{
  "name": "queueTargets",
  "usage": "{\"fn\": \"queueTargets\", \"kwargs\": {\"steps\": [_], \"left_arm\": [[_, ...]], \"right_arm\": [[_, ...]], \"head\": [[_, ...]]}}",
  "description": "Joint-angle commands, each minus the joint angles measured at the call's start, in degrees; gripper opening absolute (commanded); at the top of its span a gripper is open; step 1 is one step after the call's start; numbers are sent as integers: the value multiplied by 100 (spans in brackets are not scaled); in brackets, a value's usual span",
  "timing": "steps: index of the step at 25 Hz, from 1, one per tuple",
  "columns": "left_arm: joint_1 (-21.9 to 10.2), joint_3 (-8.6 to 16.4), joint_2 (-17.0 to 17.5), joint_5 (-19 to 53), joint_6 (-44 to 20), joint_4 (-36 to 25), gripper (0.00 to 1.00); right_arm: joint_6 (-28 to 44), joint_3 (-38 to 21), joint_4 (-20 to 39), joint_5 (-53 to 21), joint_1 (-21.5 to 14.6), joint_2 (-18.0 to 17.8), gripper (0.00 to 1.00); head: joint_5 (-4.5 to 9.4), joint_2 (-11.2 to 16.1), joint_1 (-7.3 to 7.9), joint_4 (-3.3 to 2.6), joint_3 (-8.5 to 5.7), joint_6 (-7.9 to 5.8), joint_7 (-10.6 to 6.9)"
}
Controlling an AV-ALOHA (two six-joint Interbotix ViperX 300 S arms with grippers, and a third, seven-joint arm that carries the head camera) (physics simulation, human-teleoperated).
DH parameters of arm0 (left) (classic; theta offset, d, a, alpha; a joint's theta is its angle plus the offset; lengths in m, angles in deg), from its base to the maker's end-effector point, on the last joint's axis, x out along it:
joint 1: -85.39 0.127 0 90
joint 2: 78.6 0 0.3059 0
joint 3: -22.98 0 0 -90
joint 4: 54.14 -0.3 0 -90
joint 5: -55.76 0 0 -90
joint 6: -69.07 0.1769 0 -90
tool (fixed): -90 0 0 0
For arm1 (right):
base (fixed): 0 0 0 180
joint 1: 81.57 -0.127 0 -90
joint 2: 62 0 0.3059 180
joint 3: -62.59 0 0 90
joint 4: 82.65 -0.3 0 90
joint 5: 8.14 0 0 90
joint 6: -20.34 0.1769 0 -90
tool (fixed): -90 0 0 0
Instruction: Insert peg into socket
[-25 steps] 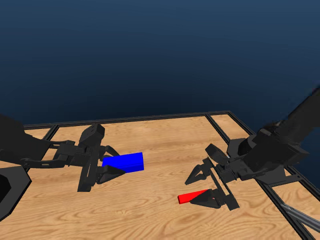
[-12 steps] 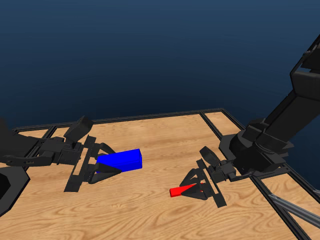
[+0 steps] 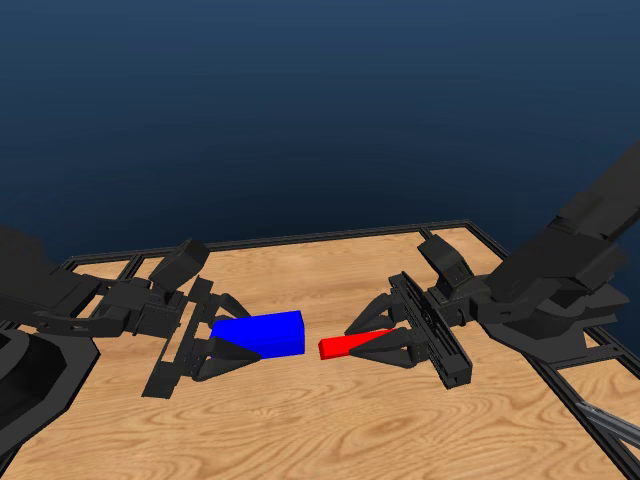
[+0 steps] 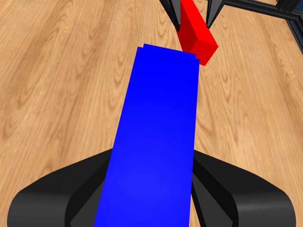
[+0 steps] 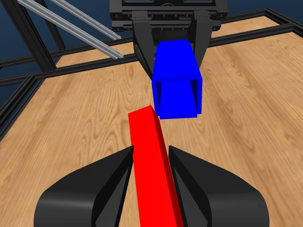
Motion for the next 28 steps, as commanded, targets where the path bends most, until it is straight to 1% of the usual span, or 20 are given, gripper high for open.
{"fn": "queueTargets", "kwargs": {"steps": [1,2,4,5,7,8,9,10,12,13,14,18,20,22,23,24,25,26,27,28], "left_arm": [[-49,54,220,39,25,-17,0],[-52,41,255,43,15,-12,0],[-63,51,335,78,11,-25,0],[-66,5,338,108,24,-36,0],[-50,44,391,120,28,-46,0],[-46,26,465,187,49,-45,0],[-33,-21,487,154,50,-72,0],[-40,-1,453,174,51,-75,0],[-44,55,442,204,60,-106,0],[-45,49,411,227,66,-117,0],[-51,128,383,277,75,-135,0],[-63,226,295,314,38,-138,0],[-83,219,284,296,-10,-142,0],[-93,173,240,277,-45,-136,0],[-101,181,226,259,-44,-122,0],[-113,168,210,273,-33,-126,0],[-111,175,218,257,-32,-116,0],[-132,183,228,265,-26,-121,0],[-96,159,241,292,-48,-109,0],[-125,183,250,278,-66,-112,0]], "right_arm": [[-445,-377,287,-1072,541,299,0],[-414,-466,368,-1161,600,358,0],[-392,-577,484,-1399,718,341,0],[-370,-628,541,-1529,780,354,0],[-357,-777,625,-1642,836,259,0],[-282,-832,717,-1742,879,263,0],[-245,-809,782,-1819,913,142,0],[-176,-927,852,-1858,1005,148,0],[-53,-1094,1016,-1967,1059,-101,0],[-4,-1218,1093,-1985,1100,-124,0],[16,-1386,1191,-2043,1074,-241,0],[112,-2220,1502,-2378,1137,-734,0],[100,-2439,1560,-2492,1156,-865,0],[198,-2618,1631,-2610,1188,-872,0],[350,-2742,1688,-2741,1139,-992,0],[419,-2827,1750,-2858,1085,-1052,93],[524,-2824,1760,-2973,1091,-1072,100],[509,-2777,1687,-2999,1074,-1047,100],[771,-2745,1860,-3174,1106,-991,100],[759,-2639,1803,-3199,1104,-935,100]], "head": [[-86,85,185,41,-142,30,-50],[-92,100,206,47,-148,33,-56],[-99,160,274,66,-182,51,-93],[-103,190,302,72,-197,50,-115],[-115,247,355,85,-229,60,-162],[-115,261,369,88,-238,62,-172],[-130,288,389,92,-252,61,-188],[-138,310,408,96,-264,62,-209],[-155,349,440,102,-284,62,-233],[-150,355,449,104,-289,64,-239],[-168,367,461,105,-293,59,-251],[-162,362,501,111,-293,49,-281],[-165,350,514,111,-293,38,-297],[-162,336,525,109,-286,20,-300],[-171,331,527,108,-283,13,-303],[-159,322,536,110,-283,12,-305],[-171,316,545,110,-280,6,-312],[-172,308,553,110,-280,-3,-314],[-170,302,562,111,-280,-7,-314],[-183,298,573,113,-280,-8,-312]]}}
